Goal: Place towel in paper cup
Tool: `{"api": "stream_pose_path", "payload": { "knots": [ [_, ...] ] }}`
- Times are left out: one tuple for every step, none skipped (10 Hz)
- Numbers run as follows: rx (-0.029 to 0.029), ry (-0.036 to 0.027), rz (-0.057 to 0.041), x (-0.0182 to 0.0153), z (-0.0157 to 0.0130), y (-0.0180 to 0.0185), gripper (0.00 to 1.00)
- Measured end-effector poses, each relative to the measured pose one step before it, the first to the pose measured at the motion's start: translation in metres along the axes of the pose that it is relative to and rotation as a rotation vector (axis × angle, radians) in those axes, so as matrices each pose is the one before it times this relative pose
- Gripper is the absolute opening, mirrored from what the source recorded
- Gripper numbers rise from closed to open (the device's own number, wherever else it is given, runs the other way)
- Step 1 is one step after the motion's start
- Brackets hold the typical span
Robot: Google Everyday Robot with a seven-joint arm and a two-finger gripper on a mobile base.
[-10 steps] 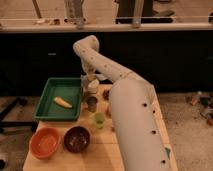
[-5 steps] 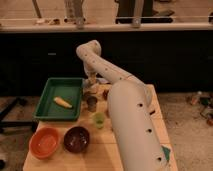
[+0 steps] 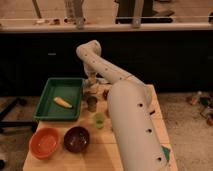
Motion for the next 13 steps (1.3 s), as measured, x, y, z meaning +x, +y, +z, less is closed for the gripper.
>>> {"api": "stream_pose_path", "payload": {
  "knots": [
    [-0.00006,-0.00012,-0.00001,-0.00005,0.00001,0.00001,0.6],
    [-0.00012,0.00025,0.00004,0.00011,0.00011,0.00006,0.7],
    [0.00008,-0.00005,-0.00019,-0.00016,-0.00007,-0.00006,0.77],
    [-0.00001,0.00003,-0.00015,-0.00006,0.00003,-0.00001,0.8],
    [-0.00002,0.00018,-0.00003,0.00002,0.00003,0.00001,0.8],
    [-0.00003,-0.00001,-0.00006,-0.00006,0.00002,-0.00001,0.8],
    [-0.00004,-0.00004,-0.00015,-0.00012,0.00002,-0.00001,0.8],
    [0.00004,-0.00005,-0.00014,-0.00007,0.0,-0.00002,0.8],
    [0.00003,-0.00003,0.00005,-0.00002,-0.00006,-0.00001,0.8],
    [-0.0001,0.00002,-0.00006,-0.00001,0.00006,0.00002,0.8],
    [-0.00002,0.00007,-0.00002,0.00001,-0.00001,0.00001,0.8],
    [0.00002,-0.00007,-0.00006,-0.00007,0.00001,-0.00001,0.8],
    [-0.0001,0.0,-0.0001,-0.00005,0.00007,0.00003,0.8]
  ]
}}
